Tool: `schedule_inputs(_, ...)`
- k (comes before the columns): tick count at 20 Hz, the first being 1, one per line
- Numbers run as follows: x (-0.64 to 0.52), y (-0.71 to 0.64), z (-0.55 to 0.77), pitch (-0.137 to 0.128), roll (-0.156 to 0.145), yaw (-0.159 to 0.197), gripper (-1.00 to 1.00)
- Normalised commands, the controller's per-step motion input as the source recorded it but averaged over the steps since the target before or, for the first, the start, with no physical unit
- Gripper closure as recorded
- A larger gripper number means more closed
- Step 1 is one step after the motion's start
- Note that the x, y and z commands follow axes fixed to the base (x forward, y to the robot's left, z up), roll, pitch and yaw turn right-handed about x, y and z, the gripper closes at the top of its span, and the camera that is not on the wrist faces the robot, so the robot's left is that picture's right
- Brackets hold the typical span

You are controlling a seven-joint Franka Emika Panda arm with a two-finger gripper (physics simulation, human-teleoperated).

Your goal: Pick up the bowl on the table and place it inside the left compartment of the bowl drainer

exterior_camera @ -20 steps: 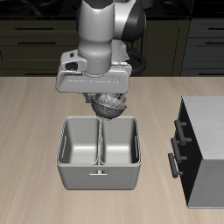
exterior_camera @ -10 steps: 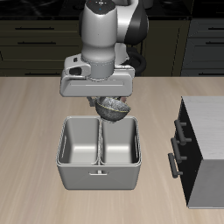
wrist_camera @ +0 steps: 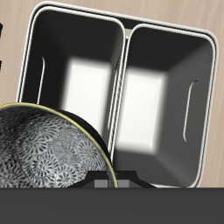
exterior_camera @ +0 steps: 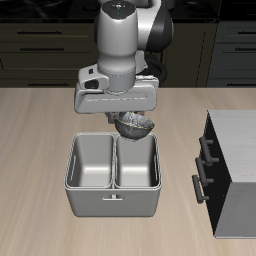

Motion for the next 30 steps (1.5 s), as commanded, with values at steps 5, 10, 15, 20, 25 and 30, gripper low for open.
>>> schedule_inputs(5,0.05,0.06,-0.1,0.013,0.0,0.016,1.0)
schedule_inputs(10,0.03,0.06,-0.15,0.025,0.005,0.015,1.0)
schedule_inputs(15,0.04,0.01,-0.17,0.025,-0.003,0.026,1.0)
schedule_inputs(20,0.03,0.04,-0.17,0.034,-0.001,0.035,1.0)
schedule_inputs(25,-0.02,0.07,-0.06,0.019,-0.023,0.063,-1.0)
schedule_inputs(30,0.0,-0.09,0.0,0.01,-0.026,0.012,-1.0)
